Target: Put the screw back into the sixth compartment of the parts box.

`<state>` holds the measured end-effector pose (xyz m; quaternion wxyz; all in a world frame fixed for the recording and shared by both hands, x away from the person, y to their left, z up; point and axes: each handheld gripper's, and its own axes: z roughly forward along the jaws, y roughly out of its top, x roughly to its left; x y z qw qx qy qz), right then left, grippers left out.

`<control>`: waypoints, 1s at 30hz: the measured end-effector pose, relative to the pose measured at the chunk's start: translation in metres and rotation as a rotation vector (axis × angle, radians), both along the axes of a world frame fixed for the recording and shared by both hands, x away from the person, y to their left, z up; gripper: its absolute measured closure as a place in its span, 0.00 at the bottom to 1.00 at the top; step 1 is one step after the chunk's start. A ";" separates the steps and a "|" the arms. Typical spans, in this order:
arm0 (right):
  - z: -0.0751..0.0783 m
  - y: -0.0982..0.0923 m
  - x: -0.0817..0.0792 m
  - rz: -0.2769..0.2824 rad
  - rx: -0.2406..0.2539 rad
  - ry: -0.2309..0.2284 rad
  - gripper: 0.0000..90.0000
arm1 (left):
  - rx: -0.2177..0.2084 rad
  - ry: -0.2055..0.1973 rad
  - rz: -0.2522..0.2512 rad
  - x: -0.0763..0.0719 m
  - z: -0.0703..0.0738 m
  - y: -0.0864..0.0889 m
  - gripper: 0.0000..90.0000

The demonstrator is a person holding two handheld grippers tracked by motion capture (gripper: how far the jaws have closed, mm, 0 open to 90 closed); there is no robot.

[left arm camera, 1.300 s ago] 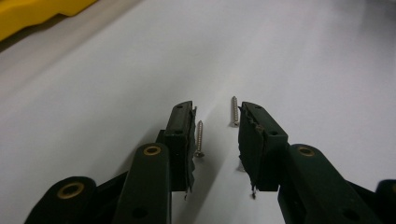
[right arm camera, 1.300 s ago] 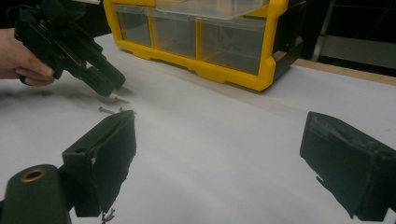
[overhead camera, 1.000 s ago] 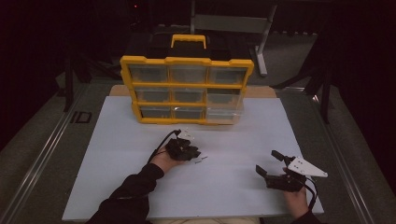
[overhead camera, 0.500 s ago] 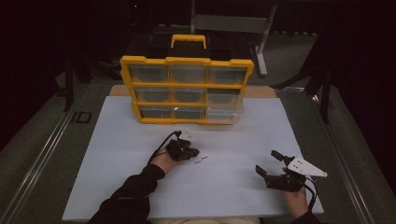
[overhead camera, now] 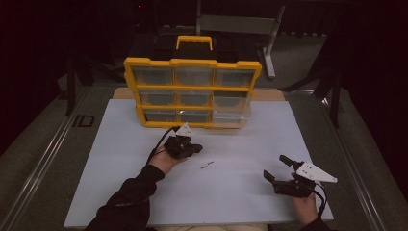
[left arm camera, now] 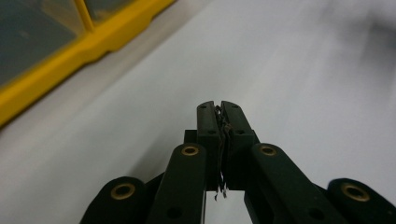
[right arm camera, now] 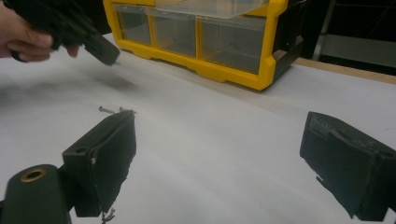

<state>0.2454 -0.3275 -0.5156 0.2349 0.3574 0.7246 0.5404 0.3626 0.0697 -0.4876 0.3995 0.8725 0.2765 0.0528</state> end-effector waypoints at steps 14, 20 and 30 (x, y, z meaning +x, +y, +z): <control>0.000 0.000 0.000 -0.003 0.001 0.000 0.12 | -0.029 -0.079 0.022 0.000 0.049 0.008 0.98; 0.000 0.000 0.000 -0.005 0.004 -0.002 0.12 | -0.019 -0.116 0.011 0.003 0.067 0.006 0.98; 0.000 0.000 0.000 -0.003 0.005 0.001 0.12 | -0.035 -0.173 0.028 0.012 0.104 0.002 0.98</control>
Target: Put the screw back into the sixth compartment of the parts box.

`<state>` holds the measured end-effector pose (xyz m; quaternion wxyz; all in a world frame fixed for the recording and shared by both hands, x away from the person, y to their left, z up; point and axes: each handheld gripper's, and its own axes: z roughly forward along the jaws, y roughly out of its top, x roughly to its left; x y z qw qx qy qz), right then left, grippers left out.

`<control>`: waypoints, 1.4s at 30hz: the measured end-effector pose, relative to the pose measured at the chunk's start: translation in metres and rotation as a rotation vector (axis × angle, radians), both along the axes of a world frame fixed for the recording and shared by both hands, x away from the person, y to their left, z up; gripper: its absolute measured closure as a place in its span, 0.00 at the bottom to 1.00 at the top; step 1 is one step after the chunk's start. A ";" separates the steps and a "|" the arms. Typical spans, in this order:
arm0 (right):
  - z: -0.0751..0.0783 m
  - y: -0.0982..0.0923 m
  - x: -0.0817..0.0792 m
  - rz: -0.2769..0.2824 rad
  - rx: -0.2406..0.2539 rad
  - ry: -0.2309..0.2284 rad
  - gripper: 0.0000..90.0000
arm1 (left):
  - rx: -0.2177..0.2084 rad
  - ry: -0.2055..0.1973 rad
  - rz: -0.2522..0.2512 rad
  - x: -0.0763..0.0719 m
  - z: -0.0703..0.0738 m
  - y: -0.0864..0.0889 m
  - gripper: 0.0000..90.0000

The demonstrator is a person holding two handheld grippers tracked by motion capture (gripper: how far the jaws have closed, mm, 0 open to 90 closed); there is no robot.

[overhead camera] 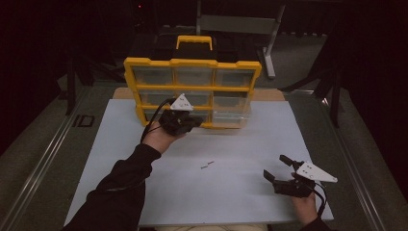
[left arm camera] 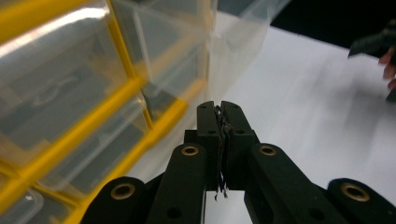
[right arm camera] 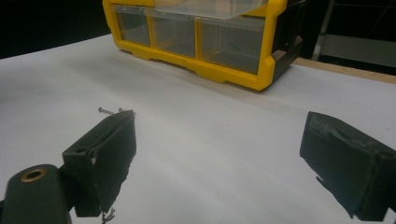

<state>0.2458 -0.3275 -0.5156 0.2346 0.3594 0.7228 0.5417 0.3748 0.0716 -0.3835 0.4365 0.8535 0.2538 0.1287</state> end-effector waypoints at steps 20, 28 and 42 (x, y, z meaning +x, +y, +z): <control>-0.001 0.000 0.001 0.003 0.009 0.008 0.12 | -0.164 -0.057 -0.023 0.019 0.038 -0.027 0.98; 0.000 0.000 0.001 0.006 0.009 0.003 0.12 | -0.163 -0.048 -0.052 0.026 0.038 -0.048 0.98; 0.000 0.000 0.001 0.016 0.012 0.007 0.12 | -0.090 0.006 -0.046 0.043 0.029 -0.071 0.98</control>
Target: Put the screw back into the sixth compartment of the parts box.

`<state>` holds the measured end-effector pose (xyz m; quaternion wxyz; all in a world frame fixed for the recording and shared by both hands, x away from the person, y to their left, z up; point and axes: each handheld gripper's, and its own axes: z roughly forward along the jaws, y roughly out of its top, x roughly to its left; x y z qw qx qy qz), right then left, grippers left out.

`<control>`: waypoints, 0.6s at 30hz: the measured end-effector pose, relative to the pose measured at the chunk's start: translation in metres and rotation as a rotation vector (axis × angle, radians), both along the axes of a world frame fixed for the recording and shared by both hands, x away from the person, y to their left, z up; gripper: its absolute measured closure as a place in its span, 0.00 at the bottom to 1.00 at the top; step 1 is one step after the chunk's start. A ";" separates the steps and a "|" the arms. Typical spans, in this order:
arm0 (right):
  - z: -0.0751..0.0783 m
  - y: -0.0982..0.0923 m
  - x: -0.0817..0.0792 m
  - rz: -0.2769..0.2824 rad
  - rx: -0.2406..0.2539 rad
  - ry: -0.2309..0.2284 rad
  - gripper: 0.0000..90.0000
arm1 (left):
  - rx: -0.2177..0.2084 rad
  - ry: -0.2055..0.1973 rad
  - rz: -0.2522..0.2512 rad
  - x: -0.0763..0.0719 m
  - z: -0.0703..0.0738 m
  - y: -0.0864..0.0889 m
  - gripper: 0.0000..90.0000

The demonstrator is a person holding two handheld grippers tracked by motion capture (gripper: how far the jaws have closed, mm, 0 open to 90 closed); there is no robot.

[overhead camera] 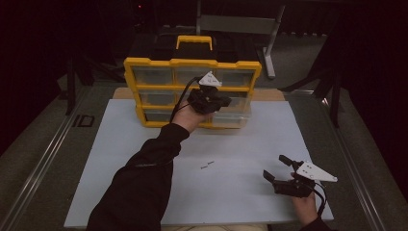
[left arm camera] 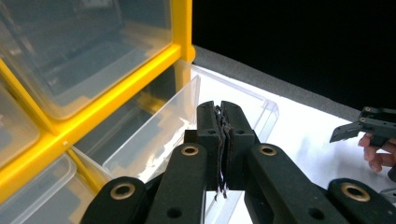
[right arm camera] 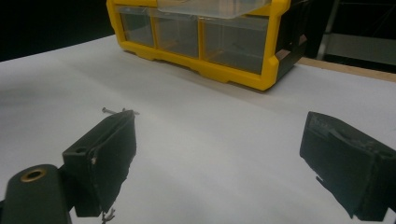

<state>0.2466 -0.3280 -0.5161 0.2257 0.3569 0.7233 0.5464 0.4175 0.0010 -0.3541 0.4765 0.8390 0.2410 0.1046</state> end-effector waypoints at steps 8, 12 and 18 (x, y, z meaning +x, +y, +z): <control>0.000 -0.001 0.000 0.001 0.003 0.003 0.12 | 0.046 0.056 0.017 0.007 -0.007 -0.004 0.98; 0.000 -0.001 0.001 0.002 0.002 0.005 0.12 | 0.062 0.069 0.009 0.008 -0.009 -0.006 0.98; -0.001 -0.001 0.001 0.002 0.005 0.004 0.12 | 0.026 0.075 0.003 0.009 -0.006 -0.006 0.78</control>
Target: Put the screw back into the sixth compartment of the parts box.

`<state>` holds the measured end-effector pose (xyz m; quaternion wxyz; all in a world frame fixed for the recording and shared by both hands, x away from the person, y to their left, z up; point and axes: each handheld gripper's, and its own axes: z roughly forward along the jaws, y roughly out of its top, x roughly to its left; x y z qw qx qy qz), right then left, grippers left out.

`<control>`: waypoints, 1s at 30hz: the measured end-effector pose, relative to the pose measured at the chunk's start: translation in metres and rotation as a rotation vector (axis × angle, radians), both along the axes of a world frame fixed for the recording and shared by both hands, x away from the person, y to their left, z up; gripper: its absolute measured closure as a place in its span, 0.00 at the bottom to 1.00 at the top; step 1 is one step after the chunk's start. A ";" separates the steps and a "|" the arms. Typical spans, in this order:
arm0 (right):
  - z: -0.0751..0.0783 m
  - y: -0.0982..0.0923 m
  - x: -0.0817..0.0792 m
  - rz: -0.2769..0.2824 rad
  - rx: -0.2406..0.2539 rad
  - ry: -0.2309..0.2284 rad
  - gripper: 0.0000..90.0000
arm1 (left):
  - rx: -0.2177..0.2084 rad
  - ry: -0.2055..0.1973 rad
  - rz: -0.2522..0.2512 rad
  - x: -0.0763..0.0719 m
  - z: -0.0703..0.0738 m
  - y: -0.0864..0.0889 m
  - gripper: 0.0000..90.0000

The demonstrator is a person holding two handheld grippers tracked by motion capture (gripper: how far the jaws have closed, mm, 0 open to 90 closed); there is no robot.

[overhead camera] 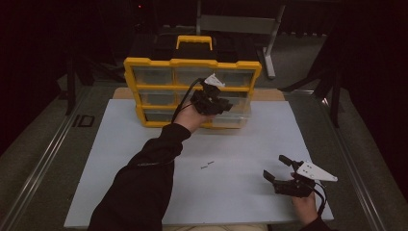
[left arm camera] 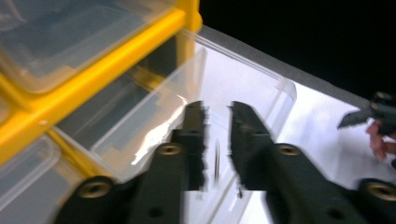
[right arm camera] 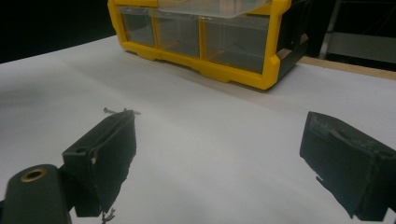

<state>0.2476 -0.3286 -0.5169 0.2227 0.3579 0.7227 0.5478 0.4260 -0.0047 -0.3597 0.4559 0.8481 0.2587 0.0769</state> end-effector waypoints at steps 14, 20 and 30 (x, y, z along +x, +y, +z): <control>0.000 0.001 -0.001 -0.002 -0.002 0.001 0.12 | -0.051 -0.033 0.029 -0.018 0.017 0.019 0.51; 0.000 0.001 -0.001 -0.003 -0.005 0.000 0.12 | -0.058 -0.032 0.036 -0.027 0.018 0.033 0.48; 0.000 0.001 0.000 -0.002 -0.005 0.002 0.12 | -0.061 -0.030 0.031 -0.041 0.012 0.049 0.41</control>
